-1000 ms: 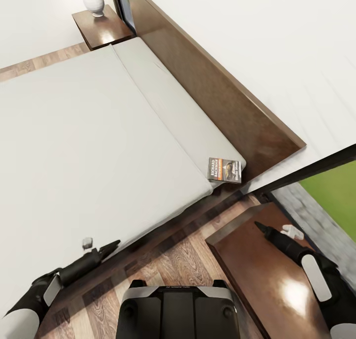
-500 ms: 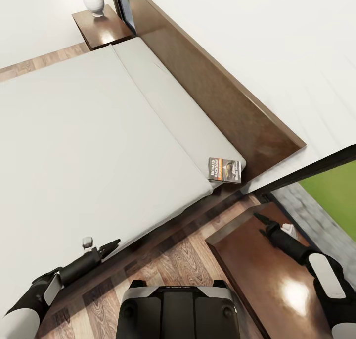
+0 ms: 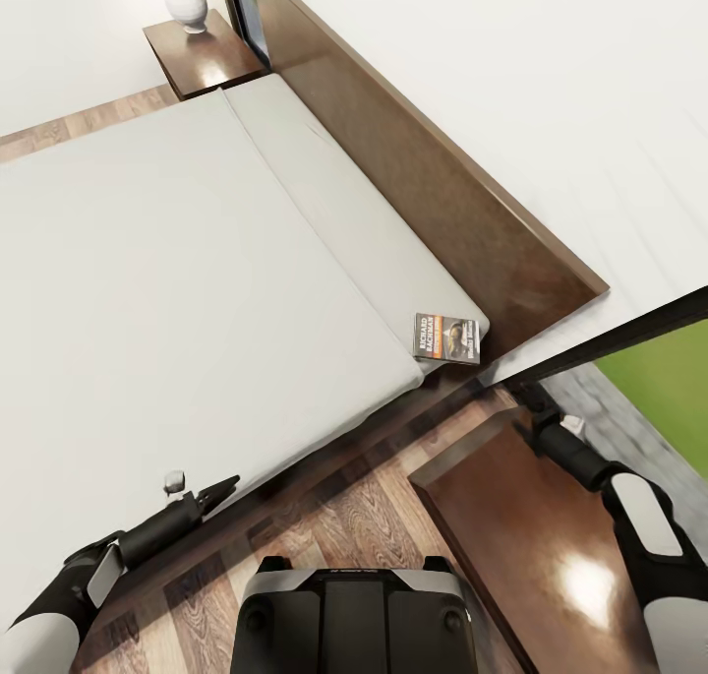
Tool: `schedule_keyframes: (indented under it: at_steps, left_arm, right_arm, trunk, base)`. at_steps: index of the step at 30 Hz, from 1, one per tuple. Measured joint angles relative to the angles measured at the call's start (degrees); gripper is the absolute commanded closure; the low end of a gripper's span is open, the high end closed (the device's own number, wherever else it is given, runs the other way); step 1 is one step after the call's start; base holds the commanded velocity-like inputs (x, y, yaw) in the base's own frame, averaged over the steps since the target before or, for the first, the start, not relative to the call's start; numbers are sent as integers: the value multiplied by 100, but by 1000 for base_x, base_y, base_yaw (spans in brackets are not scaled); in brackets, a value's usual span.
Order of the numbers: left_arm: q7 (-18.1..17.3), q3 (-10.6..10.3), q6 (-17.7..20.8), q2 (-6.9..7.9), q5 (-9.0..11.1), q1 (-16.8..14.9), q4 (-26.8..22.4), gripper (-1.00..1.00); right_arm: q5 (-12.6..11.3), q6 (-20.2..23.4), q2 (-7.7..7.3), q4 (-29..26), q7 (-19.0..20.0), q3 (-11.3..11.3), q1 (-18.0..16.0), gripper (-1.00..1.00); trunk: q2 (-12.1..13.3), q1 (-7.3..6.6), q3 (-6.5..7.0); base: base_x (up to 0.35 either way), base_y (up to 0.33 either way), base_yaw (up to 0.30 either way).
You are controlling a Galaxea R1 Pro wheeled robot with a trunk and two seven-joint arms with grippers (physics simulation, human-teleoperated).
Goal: In the bedroom, move the book from the bed onto either nightstand, and place the two sandals side by side next to the bed.
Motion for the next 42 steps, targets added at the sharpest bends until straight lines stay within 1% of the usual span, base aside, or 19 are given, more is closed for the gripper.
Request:
schedule_keyframes:
  at_steps: [4,9,11,12,14,15,16,17,19,23,24,25,26,27,28,31,34,37,42]
  left_arm:
    - [0,-2,0,-16,0,0,-5,-100]
    - [0,-6,0,-66,0,0,-6,-100]
    - [0,-8,0,-83,0,0,-6,-100]
    - [-1,-9,0,-97,0,0,-7,-100]
    - [-2,-10,0,-107,0,0,-7,-100]
    - [-5,-10,0,-112,0,0,-7,-100]
    - [-4,-10,0,-115,0,0,-7,-100]
    - [-7,-11,0,-119,0,0,-6,-100]
    - [-8,-10,2,-121,0,0,-7,-100]
    - [-8,-8,5,-122,0,0,-6,-100]
    - [-8,-5,6,-123,0,0,-6,-100]
    - [-9,-5,7,-123,0,0,-6,-100]
    - [-9,-3,4,-149,0,0,-1,-100]
    - [-9,-3,3,-165,0,0,-2,-100]
    - [-9,-3,2,-198,-3,0,-4,-100]
    - [-7,-3,1,-248,-6,0,-4,-100]
    - [-3,-8,0,-276,-7,0,0,-100]
    - [-1,-7,0,-335,-14,0,2,-100]
    - [0,-10,-3,-362,-20,0,2,-100]
  right_arm:
    - [-18,-98,0,132,10,3,-157,-100]
    - [-35,-99,2,169,50,4,-190,-100]
    - [-122,-96,10,188,69,4,-197,-100]
    - [-241,-93,17,199,79,8,-199,-100]
    - [-394,-94,29,208,89,18,-200,-100]
    - [-528,-95,40,213,96,30,-202,-100]
    - [-585,-97,45,214,98,35,-202,-100]
    - [-704,-125,79,211,105,57,-202,-100]
    - [-738,-138,113,202,108,76,-202,-100]
    - [-773,-156,352,189,141,172,-204,-100]
    - [-777,-158,471,187,204,205,-203,-100]
    - [-781,-159,525,185,254,219,-203,-100]
    - [-782,-161,667,161,701,269,-202,-100]
    - [-778,-163,688,160,832,276,-202,-100]
    - [-773,-165,709,162,1062,284,-202,-100]
    - [-766,-170,750,164,1404,297,-202,-100]
    - [-760,-176,789,186,1552,303,-202,-100]
    - [-752,-212,876,229,1639,300,-203,-100]
    - [-753,-224,889,175,1673,287,-202,-100]
  trunk:
    - [0,0,0]
    - [0,0,0]
    - [0,0,0]
    - [0,0,0]
    - [0,0,0]
    - [0,0,0]
    - [0,0,0]
    - [0,0,0]
    - [0,0,0]
    - [0,0,0]
    - [0,0,0]
    - [0,0,0]
    - [0,0,0]
    - [0,0,0]
    - [0,0,0]
    - [0,0,0]
    - [0,0,0]
    - [0,0,0]
    - [0,0,0]
  base:
    - [0,0,0]
    - [0,0,0]
    - [0,0,0]
    - [0,0,0]
    - [0,0,0]
    - [0,0,0]
    - [0,0,0]
    - [0,0,0]
    - [0,0,0]
    - [0,0,0]
    - [0,0,0]
    - [0,0,0]
    - [0,0,0]
    - [0,0,0]
    - [0,0,0]
    - [0,0,0]
    - [0,0,0]
    - [0,0,0]
    - [0,0,0]
